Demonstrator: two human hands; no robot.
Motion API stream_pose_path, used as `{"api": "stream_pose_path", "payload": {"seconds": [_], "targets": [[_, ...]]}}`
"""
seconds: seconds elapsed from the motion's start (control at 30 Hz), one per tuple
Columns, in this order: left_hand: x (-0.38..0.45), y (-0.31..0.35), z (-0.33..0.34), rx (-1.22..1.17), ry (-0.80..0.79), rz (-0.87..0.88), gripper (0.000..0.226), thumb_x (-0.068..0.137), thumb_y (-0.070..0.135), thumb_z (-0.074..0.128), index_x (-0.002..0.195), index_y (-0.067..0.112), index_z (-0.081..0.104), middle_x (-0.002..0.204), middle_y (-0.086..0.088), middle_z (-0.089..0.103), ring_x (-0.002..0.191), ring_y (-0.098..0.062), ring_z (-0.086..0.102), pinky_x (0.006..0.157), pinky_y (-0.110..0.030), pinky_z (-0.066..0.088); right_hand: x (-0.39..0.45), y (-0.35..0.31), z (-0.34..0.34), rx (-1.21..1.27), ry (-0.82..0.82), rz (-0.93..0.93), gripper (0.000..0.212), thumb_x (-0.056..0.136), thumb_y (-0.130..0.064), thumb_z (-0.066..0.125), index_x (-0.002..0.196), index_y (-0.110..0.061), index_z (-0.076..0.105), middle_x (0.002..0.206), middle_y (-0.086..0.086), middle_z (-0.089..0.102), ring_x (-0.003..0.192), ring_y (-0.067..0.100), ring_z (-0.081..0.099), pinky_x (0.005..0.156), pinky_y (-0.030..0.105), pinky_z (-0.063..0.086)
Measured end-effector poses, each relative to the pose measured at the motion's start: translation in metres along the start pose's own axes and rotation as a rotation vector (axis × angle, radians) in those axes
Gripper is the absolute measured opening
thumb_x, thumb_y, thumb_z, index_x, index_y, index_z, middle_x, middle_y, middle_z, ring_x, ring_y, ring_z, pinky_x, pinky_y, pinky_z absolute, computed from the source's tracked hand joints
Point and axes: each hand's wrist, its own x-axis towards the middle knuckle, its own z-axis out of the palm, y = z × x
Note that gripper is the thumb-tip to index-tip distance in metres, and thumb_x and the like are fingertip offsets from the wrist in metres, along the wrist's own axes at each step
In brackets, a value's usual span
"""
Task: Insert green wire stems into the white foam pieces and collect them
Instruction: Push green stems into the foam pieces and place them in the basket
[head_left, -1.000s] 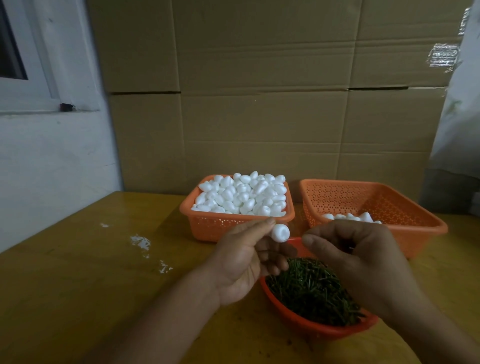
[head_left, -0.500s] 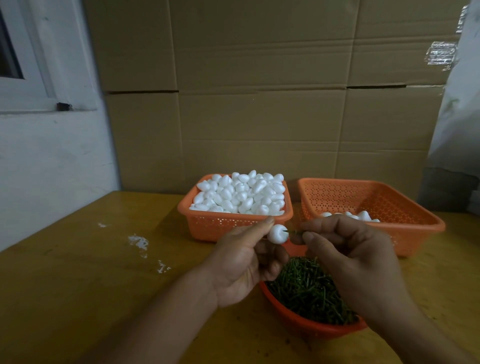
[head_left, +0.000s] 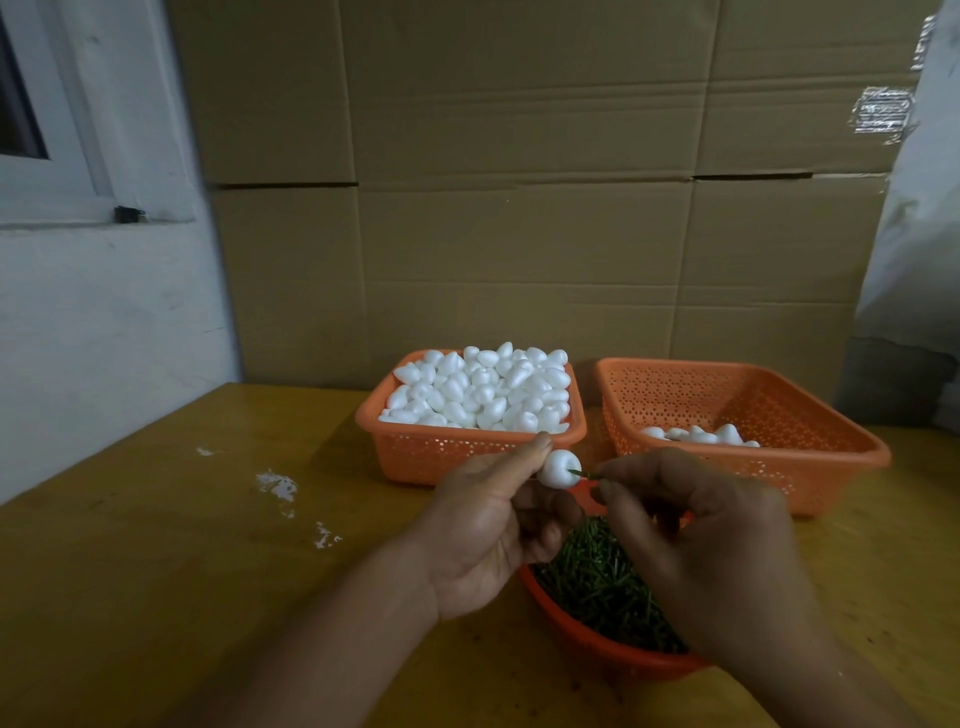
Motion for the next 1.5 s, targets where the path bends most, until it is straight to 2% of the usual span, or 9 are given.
{"api": "stream_pose_path", "payload": {"seconds": [0.33, 0.77, 0.9, 1.0, 1.13, 1.23, 1.33, 1.4, 1.5], "targets": [[-0.002, -0.001, 0.002, 0.05, -0.009, 0.072, 0.032, 0.094, 0.041, 0.061, 0.079, 0.016, 0.072, 0.068, -0.007, 0.063, 0.059, -0.014, 0.054, 0.048, -0.019, 0.044, 0.0, -0.001, 0.001, -0.017, 0.022, -0.026, 0.018, 0.077, -0.002, 0.081, 0.087, -0.017, 0.08, 0.074, -0.015, 0.072, 0.065, 0.002, 0.066, 0.057, 0.014, 0.049], [-0.001, -0.003, 0.005, 0.123, -0.014, 0.278, 0.027, 0.073, 0.047, 0.075, 0.075, 0.02, 0.074, 0.065, -0.002, 0.061, 0.058, -0.011, 0.05, 0.048, -0.017, 0.039, -0.001, -0.004, 0.002, 0.044, -0.046, 0.062, 0.006, 0.081, -0.019, 0.074, 0.082, -0.024, 0.077, 0.062, -0.015, 0.069, 0.049, 0.007, 0.063, 0.048, 0.027, 0.049], [0.0, -0.006, 0.004, 0.122, -0.032, 0.344, 0.016, 0.083, 0.035, 0.079, 0.082, 0.019, 0.078, 0.067, -0.001, 0.059, 0.059, -0.009, 0.049, 0.052, -0.017, 0.04, -0.003, -0.002, 0.005, 0.116, -0.068, 0.122, 0.008, 0.085, -0.022, 0.07, 0.08, -0.027, 0.073, 0.059, -0.014, 0.067, 0.045, 0.007, 0.059, 0.044, 0.013, 0.039], [0.0, -0.005, 0.005, 0.097, -0.065, 0.374, 0.011, 0.082, 0.028, 0.073, 0.084, 0.019, 0.079, 0.071, -0.002, 0.054, 0.063, -0.007, 0.046, 0.056, -0.017, 0.039, -0.003, -0.002, 0.007, 0.168, -0.072, 0.15, 0.009, 0.087, -0.022, 0.069, 0.081, -0.028, 0.073, 0.061, -0.011, 0.069, 0.044, 0.007, 0.057, 0.043, 0.011, 0.037], [-0.001, -0.004, 0.006, 0.064, -0.092, 0.388, 0.011, 0.082, 0.025, 0.075, 0.085, 0.015, 0.079, 0.07, -0.003, 0.047, 0.06, -0.006, 0.042, 0.059, -0.017, 0.039, -0.004, -0.004, 0.01, 0.245, -0.081, 0.16, 0.019, 0.089, -0.013, 0.069, 0.077, -0.027, 0.071, 0.058, -0.018, 0.067, 0.043, -0.001, 0.055, 0.044, 0.003, 0.032], [-0.002, -0.004, 0.007, 0.143, -0.067, 0.447, 0.017, 0.08, 0.03, 0.079, 0.087, 0.015, 0.079, 0.068, -0.005, 0.047, 0.06, -0.008, 0.041, 0.059, -0.02, 0.038, -0.005, -0.004, 0.011, 0.286, -0.08, 0.184, 0.02, 0.092, -0.011, 0.068, 0.078, -0.025, 0.072, 0.064, -0.017, 0.07, 0.048, -0.002, 0.06, 0.047, 0.003, 0.037], [-0.004, -0.004, 0.009, 0.261, -0.053, 0.582, 0.014, 0.087, 0.028, 0.077, 0.088, 0.014, 0.079, 0.064, 0.015, 0.061, 0.06, 0.002, 0.054, 0.061, -0.012, 0.043, -0.004, -0.005, 0.011, 0.344, -0.062, 0.201, 0.018, 0.093, -0.013, 0.067, 0.081, -0.026, 0.073, 0.073, -0.015, 0.075, 0.066, 0.001, 0.07, 0.056, 0.007, 0.047], [-0.006, -0.003, 0.011, 0.335, -0.042, 0.666, 0.012, 0.091, 0.023, 0.068, 0.086, 0.014, 0.075, 0.063, 0.019, 0.065, 0.062, 0.005, 0.062, 0.062, -0.007, 0.046, -0.002, -0.008, 0.01, 0.39, -0.043, 0.202, 0.013, 0.092, -0.021, 0.066, 0.084, -0.027, 0.074, 0.077, -0.015, 0.076, 0.073, 0.005, 0.073, 0.062, 0.013, 0.053], [-0.008, -0.002, 0.012, 0.428, -0.009, 0.719, 0.016, 0.094, 0.024, 0.065, 0.085, 0.014, 0.074, 0.072, 0.011, 0.071, 0.071, -0.001, 0.067, 0.066, -0.014, 0.05, -0.001, -0.01, 0.009, 0.423, -0.009, 0.222, 0.013, 0.085, -0.034, 0.066, 0.085, -0.027, 0.077, 0.08, -0.01, 0.077, 0.075, 0.01, 0.073, 0.065, 0.025, 0.057]]}}
